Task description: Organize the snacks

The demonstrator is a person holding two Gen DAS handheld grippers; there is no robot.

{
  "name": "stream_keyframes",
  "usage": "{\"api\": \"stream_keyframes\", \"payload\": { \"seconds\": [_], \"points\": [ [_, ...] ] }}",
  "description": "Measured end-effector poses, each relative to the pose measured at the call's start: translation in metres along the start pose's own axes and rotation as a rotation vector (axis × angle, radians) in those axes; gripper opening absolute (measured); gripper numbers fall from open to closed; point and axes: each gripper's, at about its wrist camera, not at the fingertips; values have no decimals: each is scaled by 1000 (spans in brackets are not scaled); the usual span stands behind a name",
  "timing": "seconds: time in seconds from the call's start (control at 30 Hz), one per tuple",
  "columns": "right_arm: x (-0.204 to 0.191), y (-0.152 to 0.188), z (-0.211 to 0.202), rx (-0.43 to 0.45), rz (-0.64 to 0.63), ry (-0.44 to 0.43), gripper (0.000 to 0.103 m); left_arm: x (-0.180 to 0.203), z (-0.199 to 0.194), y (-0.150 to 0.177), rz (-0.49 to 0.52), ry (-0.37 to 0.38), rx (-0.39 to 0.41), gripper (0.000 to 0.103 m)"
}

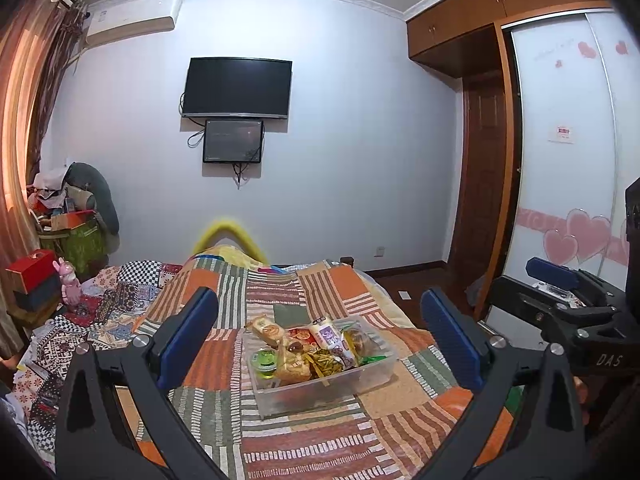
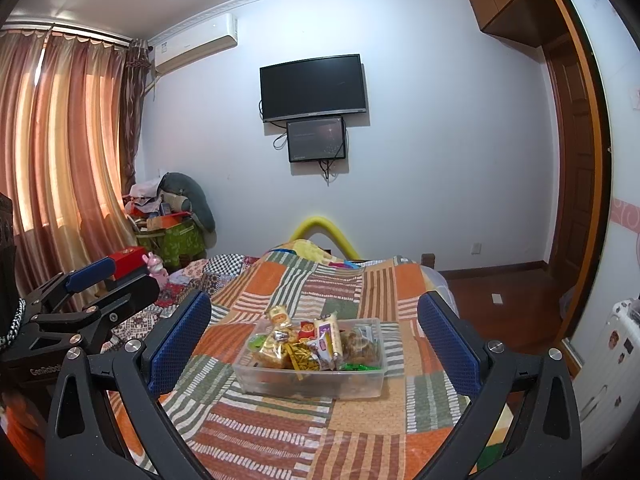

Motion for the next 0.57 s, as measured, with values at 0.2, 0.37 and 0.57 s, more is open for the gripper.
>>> {"api": "stream_keyframes", "payload": {
  "seconds": [0.2, 0.37, 0.57],
  "points": [
    [0, 0, 0, -2, 1, 2, 103, 1, 2, 1, -3, 8, -4, 103],
    [0, 0, 0, -3, 4, 2, 103, 3, 2, 1, 7, 11, -4, 103],
    [1, 0, 0, -8, 10, 3, 103, 4, 3, 2, 9, 18, -10, 103]
  ]
}}
Point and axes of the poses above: each gripper's, at about its wrist camera, not at the fingertips, and z roughly the way its jaws point, x to its right, y to its underside, and after that the axes turned 10 degrees about z, right-handed
